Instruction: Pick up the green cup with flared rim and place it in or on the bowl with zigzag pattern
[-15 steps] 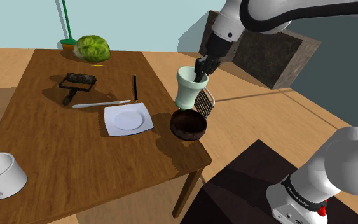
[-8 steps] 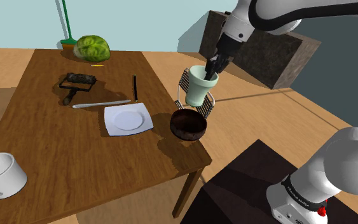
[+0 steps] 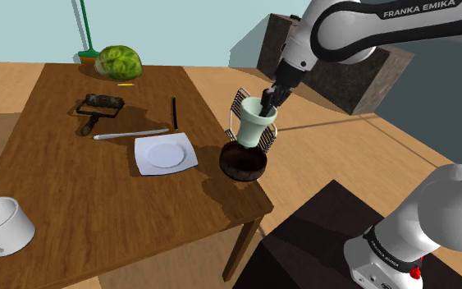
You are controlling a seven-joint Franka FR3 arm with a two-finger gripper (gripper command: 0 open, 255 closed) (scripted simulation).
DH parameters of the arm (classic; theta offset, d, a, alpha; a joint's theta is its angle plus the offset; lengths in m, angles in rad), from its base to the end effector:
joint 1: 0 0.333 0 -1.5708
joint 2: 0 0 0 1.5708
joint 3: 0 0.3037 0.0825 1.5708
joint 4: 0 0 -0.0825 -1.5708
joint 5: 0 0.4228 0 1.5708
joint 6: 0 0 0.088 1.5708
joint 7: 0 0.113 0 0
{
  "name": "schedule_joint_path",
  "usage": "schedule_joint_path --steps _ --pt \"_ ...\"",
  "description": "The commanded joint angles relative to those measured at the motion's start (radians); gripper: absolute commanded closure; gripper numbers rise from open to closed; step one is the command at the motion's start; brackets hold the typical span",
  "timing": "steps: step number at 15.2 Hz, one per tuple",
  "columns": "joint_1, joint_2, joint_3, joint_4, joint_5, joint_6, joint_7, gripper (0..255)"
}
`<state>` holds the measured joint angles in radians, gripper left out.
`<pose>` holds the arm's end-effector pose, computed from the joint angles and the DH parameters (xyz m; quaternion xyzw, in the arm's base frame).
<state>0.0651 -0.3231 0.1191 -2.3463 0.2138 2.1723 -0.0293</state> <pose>0.4923 0.1020 0.4373 -0.9933 -0.0507 -0.0683 0.0787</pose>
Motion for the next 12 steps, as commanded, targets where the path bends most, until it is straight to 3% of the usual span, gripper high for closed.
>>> schedule_joint_path --steps 1,8,12 --pt "0.001 0.007 0.001 -0.022 0.004 0.03 -0.004 255" --pt "0.006 0.046 0.005 -0.084 0.016 0.129 -0.02 255" --pt "0.006 0.05 0.006 -0.088 0.017 0.138 -0.022 255"
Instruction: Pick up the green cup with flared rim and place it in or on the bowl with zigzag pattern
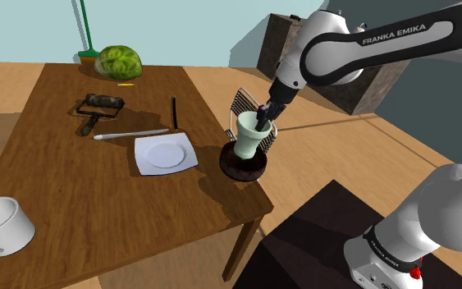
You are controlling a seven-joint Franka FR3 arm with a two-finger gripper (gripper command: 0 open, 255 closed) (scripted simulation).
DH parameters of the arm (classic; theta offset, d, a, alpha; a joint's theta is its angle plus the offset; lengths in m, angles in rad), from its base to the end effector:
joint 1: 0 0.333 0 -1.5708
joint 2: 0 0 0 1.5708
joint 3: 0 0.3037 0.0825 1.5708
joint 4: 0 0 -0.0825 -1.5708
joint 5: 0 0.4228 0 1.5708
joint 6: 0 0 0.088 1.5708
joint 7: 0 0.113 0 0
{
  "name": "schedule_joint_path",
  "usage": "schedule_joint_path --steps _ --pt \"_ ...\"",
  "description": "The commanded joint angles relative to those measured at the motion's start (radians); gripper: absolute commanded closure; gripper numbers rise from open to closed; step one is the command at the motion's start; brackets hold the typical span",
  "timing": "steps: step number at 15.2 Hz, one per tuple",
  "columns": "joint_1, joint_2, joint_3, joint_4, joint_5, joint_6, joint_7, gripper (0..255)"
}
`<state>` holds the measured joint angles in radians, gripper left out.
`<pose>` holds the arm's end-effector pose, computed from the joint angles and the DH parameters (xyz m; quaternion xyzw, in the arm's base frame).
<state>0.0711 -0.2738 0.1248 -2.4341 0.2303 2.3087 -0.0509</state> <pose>0.4883 0.1019 0.3818 -0.9932 -0.0507 -0.0685 0.0787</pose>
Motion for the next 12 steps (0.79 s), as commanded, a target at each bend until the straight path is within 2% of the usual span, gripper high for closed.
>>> schedule_joint_path --steps 1,4,5,10,12 --pt "0.0 0.0 0.0 -0.001 0.0 0.002 0.0 255" --pt "0.0 0.0 0.0 -0.001 0.0 0.002 0.0 255" --pt "0.0 0.0 0.0 -0.001 0.0 0.002 0.0 0" --pt "0.0 0.0 0.0 -0.001 0.0 0.002 0.0 0" --pt "-0.005 -0.042 -0.008 0.029 -0.007 -0.07 0.003 0"
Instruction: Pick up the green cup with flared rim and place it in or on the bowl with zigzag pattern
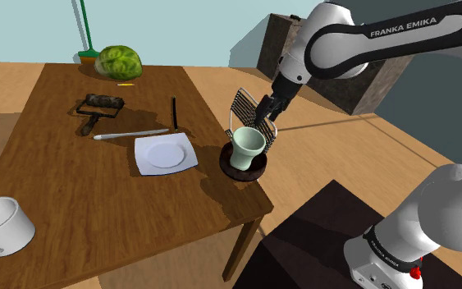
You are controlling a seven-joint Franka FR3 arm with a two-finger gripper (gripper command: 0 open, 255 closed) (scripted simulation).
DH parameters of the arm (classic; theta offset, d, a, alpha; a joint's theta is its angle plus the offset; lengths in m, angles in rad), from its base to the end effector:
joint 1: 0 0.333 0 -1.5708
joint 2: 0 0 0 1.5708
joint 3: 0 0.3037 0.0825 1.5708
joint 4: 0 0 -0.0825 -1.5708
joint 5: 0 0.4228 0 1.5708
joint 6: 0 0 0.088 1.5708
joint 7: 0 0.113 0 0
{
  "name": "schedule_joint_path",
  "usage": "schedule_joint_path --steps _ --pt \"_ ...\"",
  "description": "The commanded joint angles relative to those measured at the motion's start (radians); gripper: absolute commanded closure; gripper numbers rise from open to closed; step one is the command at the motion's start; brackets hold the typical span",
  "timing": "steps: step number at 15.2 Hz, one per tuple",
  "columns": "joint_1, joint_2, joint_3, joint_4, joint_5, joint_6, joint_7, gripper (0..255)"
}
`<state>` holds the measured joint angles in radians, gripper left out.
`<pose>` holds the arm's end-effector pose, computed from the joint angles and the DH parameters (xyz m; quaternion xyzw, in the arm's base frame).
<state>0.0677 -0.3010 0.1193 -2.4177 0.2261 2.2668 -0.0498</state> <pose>0.4875 0.0989 0.3993 -0.9932 -0.0506 -0.0696 0.0789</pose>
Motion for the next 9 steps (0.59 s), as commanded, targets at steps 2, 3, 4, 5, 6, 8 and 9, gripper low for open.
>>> schedule_joint_path --steps 2,3,4,5,6,8,9 --pt "-0.007 -0.047 -0.01 0.043 -0.01 -0.092 0.004 0" --pt "-0.006 -0.047 -0.01 0.043 -0.01 -0.092 0.004 0" --pt "-0.006 -0.047 -0.01 0.043 -0.01 -0.092 0.004 0" --pt "-0.006 -0.047 -0.01 0.043 -0.01 -0.092 0.004 0" --pt "-0.006 -0.047 -0.01 0.043 -0.01 -0.092 0.004 0" --pt "-0.006 -0.047 -0.01 0.043 -0.01 -0.092 0.004 0" --pt "-0.006 -0.047 -0.01 0.043 -0.01 -0.092 0.004 0"
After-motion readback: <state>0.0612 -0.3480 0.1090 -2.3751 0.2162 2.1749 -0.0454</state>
